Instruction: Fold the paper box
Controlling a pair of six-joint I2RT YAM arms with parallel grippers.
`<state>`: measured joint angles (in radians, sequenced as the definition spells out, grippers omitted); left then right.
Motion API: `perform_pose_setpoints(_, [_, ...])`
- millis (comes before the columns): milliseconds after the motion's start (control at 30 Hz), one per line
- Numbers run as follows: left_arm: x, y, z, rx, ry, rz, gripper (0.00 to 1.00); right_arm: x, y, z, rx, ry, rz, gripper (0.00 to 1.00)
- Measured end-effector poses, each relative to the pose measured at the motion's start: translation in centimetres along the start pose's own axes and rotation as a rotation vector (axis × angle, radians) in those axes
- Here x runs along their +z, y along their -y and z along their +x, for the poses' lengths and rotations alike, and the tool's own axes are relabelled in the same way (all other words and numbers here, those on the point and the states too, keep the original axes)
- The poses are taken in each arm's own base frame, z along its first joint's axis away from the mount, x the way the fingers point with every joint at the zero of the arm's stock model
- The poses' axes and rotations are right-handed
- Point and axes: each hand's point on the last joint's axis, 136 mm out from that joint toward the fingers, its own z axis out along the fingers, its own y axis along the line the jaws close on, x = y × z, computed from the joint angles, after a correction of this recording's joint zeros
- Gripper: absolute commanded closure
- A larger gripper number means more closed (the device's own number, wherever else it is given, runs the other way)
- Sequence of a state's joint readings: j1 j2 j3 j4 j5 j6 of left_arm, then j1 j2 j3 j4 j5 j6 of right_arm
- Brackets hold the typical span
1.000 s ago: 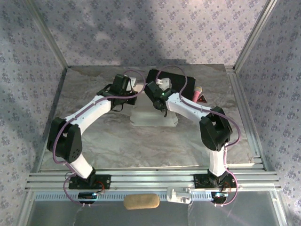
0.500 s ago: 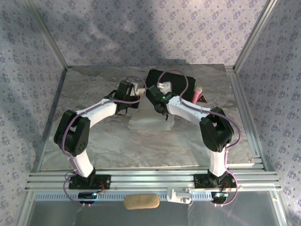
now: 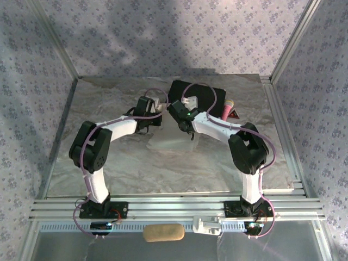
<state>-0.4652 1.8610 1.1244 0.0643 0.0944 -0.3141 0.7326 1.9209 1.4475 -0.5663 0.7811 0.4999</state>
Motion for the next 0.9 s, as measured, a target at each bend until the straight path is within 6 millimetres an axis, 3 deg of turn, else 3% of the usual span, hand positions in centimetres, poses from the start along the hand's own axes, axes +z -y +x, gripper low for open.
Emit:
perform_pose_setpoints(533, [1.6, -0.9, 0.0, -0.049, 0.010, 0.042, 0.80, 0.4, -0.6, -0.3, -0.001, 0.013, -0.014, 1.00])
perform_pose_setpoints(667, [1.6, -1.1, 0.0, -0.053, 0.009, 0.043, 0.84, 0.4, -0.7, -0.4, 0.003, 0.015, -0.019, 1.00])
perform_pose_setpoints(900, [1.8, -1.3, 0.0, -0.047, 0.012, 0.033, 1.00, 0.4, -0.7, -0.4, 0.005, 0.016, -0.020, 1.00])
